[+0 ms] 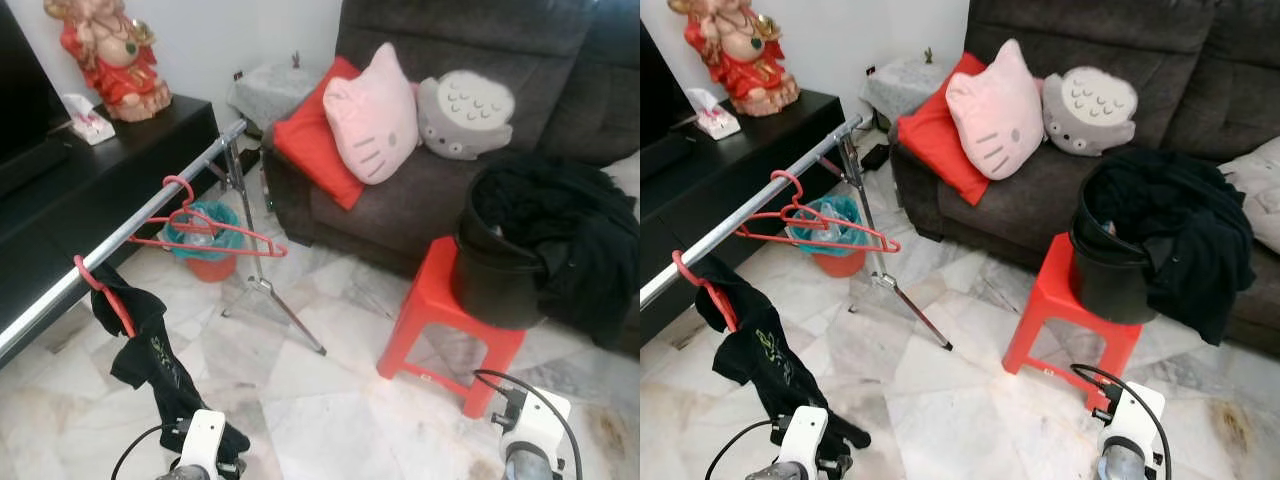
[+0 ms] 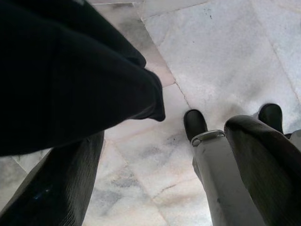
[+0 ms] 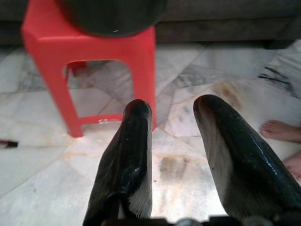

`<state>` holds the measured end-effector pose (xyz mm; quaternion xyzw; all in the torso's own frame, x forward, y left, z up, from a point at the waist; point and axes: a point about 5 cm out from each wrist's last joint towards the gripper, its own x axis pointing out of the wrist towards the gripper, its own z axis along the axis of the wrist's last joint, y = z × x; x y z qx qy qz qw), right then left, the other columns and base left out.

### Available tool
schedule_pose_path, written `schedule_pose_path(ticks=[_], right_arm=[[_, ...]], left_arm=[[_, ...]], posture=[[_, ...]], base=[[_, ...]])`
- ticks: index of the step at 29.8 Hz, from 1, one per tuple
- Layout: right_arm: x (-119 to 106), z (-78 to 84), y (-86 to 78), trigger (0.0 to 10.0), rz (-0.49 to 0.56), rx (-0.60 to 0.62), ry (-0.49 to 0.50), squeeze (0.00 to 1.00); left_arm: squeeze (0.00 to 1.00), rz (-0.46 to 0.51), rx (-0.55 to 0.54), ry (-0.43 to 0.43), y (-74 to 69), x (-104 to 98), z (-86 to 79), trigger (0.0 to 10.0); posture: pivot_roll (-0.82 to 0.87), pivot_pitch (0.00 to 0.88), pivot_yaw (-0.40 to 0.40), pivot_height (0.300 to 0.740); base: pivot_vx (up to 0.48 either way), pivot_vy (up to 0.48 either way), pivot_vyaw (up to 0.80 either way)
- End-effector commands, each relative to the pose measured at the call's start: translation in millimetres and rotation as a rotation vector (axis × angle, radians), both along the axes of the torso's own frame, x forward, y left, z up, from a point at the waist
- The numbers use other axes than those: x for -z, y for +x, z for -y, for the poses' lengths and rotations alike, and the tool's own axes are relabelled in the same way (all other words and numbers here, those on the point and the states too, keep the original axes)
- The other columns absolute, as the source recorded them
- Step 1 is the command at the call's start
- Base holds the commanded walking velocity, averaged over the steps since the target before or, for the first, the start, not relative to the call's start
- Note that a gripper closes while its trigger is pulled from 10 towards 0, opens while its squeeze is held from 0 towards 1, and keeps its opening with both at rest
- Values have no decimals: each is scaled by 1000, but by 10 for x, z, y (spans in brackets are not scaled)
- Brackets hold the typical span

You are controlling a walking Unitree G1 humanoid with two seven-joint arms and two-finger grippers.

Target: Hang hanger

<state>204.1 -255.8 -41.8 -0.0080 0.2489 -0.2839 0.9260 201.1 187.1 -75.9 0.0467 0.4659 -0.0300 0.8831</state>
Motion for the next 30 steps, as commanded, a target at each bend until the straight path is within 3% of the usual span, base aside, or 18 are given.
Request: schedule_pose_path(ticks=[1, 8, 13, 30], right_arm=[[-9, 14, -3, 10000, 4, 6, -14, 0], [-13, 42, -13, 10000, 4, 36, -18, 0], [-18, 51, -12, 10000, 2, 34, -27, 0], [-27, 49, -7, 10000, 2, 28, -52, 0]], left_arm=[[0, -9, -4, 5, -19, 6, -36, 10000], [0, -10, 11, 10, -16, 4, -34, 10000], [0, -10, 14, 8, -16, 5, -29, 10000], [0, -11, 18, 6, -16, 6, -24, 10000]], posture=[[1, 0, 49, 740], [3, 0, 49, 740], [2, 0, 48, 740], [5, 0, 46, 740]], base=[[0, 0, 0], [183, 0, 0], [262, 0, -800], [265, 0, 0]])
